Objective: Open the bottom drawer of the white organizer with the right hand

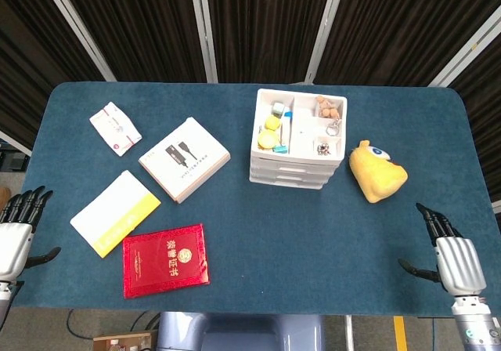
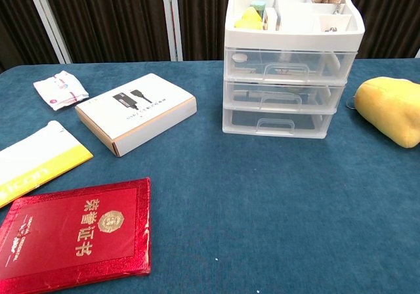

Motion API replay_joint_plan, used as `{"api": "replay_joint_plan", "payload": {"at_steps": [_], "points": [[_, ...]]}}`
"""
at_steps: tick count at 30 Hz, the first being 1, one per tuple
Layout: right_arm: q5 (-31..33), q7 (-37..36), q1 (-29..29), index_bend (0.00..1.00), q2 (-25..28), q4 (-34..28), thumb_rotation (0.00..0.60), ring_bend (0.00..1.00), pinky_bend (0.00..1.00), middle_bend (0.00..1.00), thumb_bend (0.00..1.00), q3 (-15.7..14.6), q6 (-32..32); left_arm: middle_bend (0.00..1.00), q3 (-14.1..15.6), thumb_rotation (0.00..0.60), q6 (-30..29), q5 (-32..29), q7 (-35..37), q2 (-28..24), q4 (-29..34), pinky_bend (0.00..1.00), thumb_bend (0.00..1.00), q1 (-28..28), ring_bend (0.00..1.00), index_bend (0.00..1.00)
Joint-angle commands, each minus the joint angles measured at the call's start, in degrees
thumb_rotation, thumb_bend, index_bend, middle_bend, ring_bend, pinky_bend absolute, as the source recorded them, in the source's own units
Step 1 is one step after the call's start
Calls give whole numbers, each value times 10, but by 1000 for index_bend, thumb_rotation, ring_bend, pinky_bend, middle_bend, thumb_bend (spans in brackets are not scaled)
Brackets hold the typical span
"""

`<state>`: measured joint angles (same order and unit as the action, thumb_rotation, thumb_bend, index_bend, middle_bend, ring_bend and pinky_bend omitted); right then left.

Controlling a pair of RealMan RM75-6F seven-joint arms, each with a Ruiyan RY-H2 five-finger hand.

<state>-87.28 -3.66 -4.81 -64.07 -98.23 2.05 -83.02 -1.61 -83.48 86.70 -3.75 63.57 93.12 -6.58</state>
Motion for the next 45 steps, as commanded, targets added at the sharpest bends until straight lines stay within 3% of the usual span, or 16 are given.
{"api": "replay_joint_plan", "payload": {"at_steps": [1, 3, 7, 17, 25, 33, 45], "points": [[25, -54, -20, 0, 12, -77, 600, 640, 801, 621, 416, -8, 63, 0, 0, 600, -10, 10, 2, 3, -3, 60, 5, 1, 0, 1], [47, -59, -37, 0, 20, -118, 600, 751, 889, 745, 546, -7, 104, 0, 0, 600, -13, 12, 2, 4, -6, 60, 6, 2, 0, 0], [107, -27, -76, 0, 7, -184, 600, 815, 933, 820, 674, 7, 172, 0, -2, 600, -14, 10, 8, 6, -8, 60, 6, 3, 0, 0], [311, 72, -158, 0, -123, -231, 600, 827, 937, 832, 725, 51, 230, 0, -4, 600, -18, 10, 24, 2, -11, 59, 7, 3, 0, 0], [458, 90, -220, 0, -206, -205, 600, 827, 938, 833, 725, 101, 241, 0, -5, 600, -29, 22, 16, 8, -25, 59, 7, 2, 0, 0], [594, 34, -271, 0, -264, -157, 600, 827, 937, 833, 726, 171, 279, 0, -7, 600, -28, 20, 28, 7, -25, 59, 7, 1, 0, 0], [683, -20, -317, 0, -316, -58, 600, 827, 938, 833, 749, 226, 313, 0, -5, 600, -28, 27, 42, 5, -24, 57, 6, -1, 0, 0]]}}
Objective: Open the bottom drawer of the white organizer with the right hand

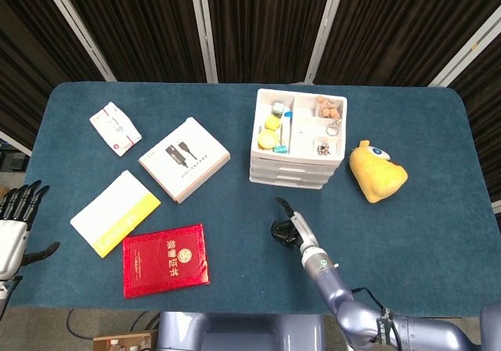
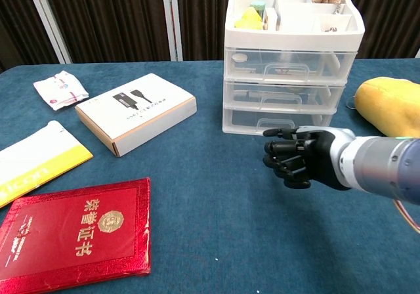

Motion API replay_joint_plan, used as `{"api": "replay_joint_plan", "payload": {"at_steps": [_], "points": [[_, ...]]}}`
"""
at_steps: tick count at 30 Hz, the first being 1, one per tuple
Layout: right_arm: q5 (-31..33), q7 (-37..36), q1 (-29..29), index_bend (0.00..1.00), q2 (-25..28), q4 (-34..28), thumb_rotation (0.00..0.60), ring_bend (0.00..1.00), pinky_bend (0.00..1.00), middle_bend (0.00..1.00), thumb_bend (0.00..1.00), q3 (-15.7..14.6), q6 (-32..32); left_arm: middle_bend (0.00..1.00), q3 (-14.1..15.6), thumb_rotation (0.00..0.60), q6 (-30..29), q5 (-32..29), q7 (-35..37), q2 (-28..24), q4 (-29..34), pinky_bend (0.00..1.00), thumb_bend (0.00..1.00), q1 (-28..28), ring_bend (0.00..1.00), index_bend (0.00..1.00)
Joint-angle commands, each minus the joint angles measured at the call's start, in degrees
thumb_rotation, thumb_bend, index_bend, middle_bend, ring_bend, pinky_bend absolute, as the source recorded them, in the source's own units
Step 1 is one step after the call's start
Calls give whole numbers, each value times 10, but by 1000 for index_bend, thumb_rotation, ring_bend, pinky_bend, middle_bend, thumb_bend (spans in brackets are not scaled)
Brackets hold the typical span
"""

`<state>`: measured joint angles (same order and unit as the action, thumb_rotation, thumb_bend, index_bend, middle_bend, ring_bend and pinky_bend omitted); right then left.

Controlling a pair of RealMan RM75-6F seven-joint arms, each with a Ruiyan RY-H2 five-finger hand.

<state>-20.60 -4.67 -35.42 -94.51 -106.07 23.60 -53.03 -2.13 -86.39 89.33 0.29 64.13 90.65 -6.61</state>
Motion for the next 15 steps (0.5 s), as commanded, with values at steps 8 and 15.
{"api": "replay_joint_plan", "payload": {"at_steps": [8, 15], "points": [[53, -28, -36, 0, -40, 87, 600, 828, 938, 833, 753, 24, 43, 0, -4, 600, -13, 13, 5, 4, -13, 56, 7, -3, 0, 0], [63, -67, -42, 0, -66, 132, 600, 828, 938, 833, 781, 53, 48, 0, -2, 600, -9, 11, 13, 4, -11, 55, 7, -4, 0, 0]]}}
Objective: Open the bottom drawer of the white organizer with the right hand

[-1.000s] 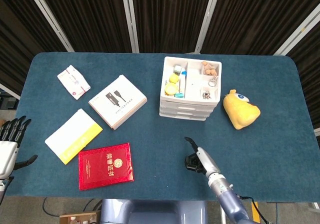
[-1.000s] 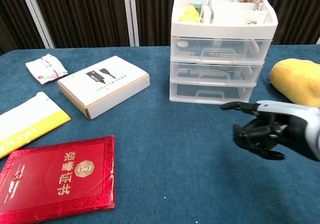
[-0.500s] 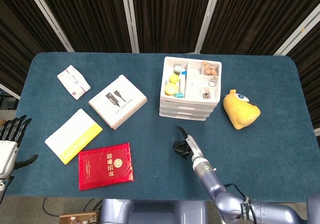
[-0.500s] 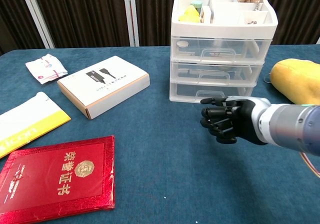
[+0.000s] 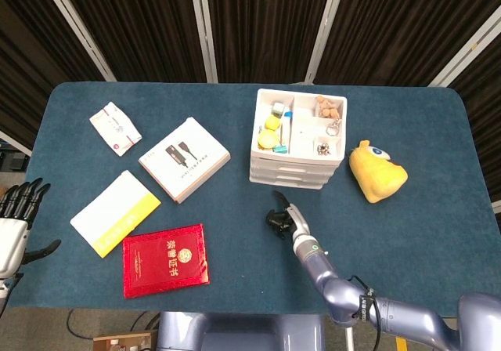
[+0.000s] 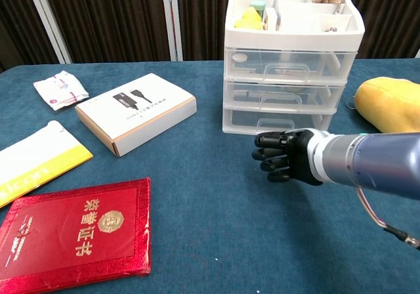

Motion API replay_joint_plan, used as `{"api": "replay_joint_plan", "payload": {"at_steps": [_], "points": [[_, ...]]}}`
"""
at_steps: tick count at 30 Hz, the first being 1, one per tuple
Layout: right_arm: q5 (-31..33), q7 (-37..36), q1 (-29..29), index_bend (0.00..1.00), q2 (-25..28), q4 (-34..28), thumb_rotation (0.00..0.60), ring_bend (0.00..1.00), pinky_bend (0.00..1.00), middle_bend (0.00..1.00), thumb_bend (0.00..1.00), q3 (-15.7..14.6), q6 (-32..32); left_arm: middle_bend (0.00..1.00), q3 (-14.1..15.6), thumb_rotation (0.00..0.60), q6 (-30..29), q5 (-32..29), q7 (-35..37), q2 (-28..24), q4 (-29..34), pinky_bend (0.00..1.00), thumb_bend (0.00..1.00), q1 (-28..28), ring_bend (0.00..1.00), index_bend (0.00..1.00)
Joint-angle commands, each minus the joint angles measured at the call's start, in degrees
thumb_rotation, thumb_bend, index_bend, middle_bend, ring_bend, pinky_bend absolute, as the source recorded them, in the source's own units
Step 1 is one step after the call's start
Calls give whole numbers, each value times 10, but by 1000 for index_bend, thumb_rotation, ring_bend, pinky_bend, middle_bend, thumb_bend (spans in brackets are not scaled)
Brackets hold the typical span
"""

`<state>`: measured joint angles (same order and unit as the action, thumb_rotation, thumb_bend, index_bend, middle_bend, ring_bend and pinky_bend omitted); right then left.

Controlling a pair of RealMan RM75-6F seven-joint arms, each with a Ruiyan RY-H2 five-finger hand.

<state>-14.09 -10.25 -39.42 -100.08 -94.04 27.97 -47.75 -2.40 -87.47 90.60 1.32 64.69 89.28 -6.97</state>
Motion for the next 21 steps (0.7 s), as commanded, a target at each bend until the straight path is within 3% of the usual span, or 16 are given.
{"api": "replay_joint_plan", "payload": {"at_steps": [1, 6, 21], "points": [[-3, -15, -2, 0, -14, 16, 600, 828, 938, 833, 782, 12, -7, 0, 1, 600, 3, -3, 4, -2, 4, 56, 8, 0, 0, 0], [-9, -40, -2, 0, -31, 46, 600, 827, 938, 833, 788, 34, -22, 0, 3, 600, 10, -6, 12, -6, 10, 56, 8, -1, 0, 0], [25, -74, 4, 34, -55, 81, 600, 828, 938, 834, 798, 63, -3, 0, 7, 600, 10, 1, 13, -9, 13, 54, 7, -2, 0, 0]]}}
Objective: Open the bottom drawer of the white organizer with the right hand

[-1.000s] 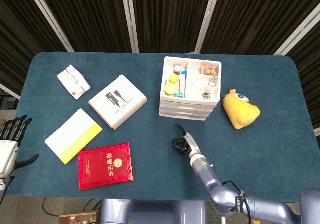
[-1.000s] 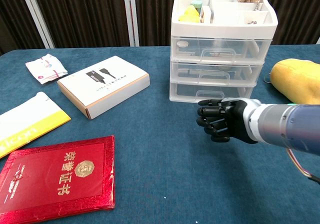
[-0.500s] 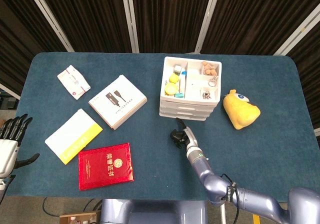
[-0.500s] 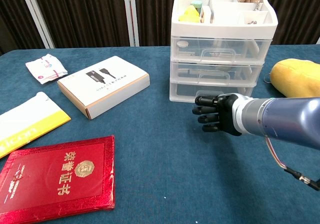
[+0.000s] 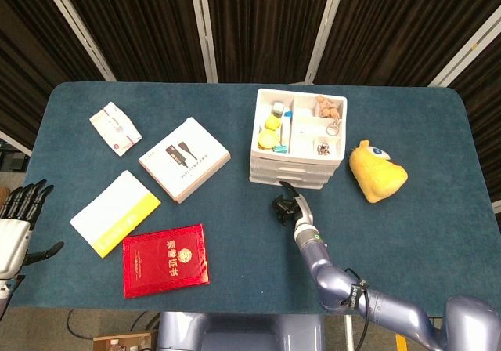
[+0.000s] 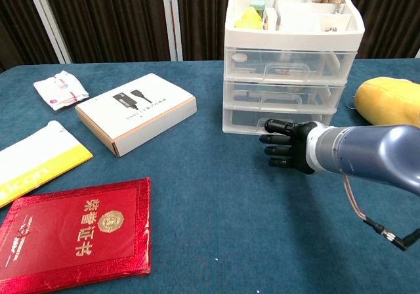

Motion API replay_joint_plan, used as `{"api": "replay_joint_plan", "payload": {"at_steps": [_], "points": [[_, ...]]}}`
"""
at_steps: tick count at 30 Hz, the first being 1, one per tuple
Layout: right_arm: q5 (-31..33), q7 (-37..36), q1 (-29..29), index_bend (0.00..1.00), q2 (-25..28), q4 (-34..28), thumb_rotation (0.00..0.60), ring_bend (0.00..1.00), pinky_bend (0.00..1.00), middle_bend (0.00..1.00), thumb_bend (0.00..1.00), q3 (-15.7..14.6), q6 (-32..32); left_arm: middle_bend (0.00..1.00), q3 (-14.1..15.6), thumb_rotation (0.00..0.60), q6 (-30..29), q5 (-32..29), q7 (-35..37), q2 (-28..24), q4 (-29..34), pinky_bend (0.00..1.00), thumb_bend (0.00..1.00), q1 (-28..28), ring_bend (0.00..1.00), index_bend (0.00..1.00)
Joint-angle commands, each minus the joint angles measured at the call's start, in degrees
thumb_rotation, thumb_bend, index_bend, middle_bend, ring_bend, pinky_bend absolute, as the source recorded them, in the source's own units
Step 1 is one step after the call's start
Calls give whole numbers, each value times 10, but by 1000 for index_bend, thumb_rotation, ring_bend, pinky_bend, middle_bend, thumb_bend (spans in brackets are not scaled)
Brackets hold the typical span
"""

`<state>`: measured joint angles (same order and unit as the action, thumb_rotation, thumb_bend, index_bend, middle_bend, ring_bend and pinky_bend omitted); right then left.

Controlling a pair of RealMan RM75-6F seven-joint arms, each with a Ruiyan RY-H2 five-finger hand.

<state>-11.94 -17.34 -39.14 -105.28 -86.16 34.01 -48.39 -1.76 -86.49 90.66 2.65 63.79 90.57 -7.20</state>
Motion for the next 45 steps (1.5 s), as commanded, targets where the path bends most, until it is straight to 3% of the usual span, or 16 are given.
{"api": "replay_joint_plan", "payload": {"at_steps": [1, 13, 25, 35, 45], "points": [[6, -6, 1, 56, -4, 2, 600, 828, 938, 835, 802, 4, 7, 0, 0, 600, 0, 0, 0, 0, 1, 55, 7, 0, 0, 0], [31, -5, -11, 139, -8, 28, 600, 827, 937, 837, 814, 18, 25, 0, 2, 600, 4, -3, 2, -3, 3, 54, 8, 0, 0, 0], [46, 2, -18, 349, -7, 34, 600, 833, 938, 842, 840, 15, 43, 0, 4, 600, 12, -6, 5, -5, 8, 52, 8, -2, 0, 0], [47, 1, -4, 369, 6, 7, 600, 834, 938, 843, 851, -3, 58, 0, 6, 600, 13, -6, 3, -4, 10, 51, 7, -2, 0, 0], [6, -2, 18, 372, 16, -52, 600, 833, 938, 843, 850, -29, 40, 0, 7, 600, 12, -3, 2, -5, 14, 51, 7, -1, 0, 0]]}}
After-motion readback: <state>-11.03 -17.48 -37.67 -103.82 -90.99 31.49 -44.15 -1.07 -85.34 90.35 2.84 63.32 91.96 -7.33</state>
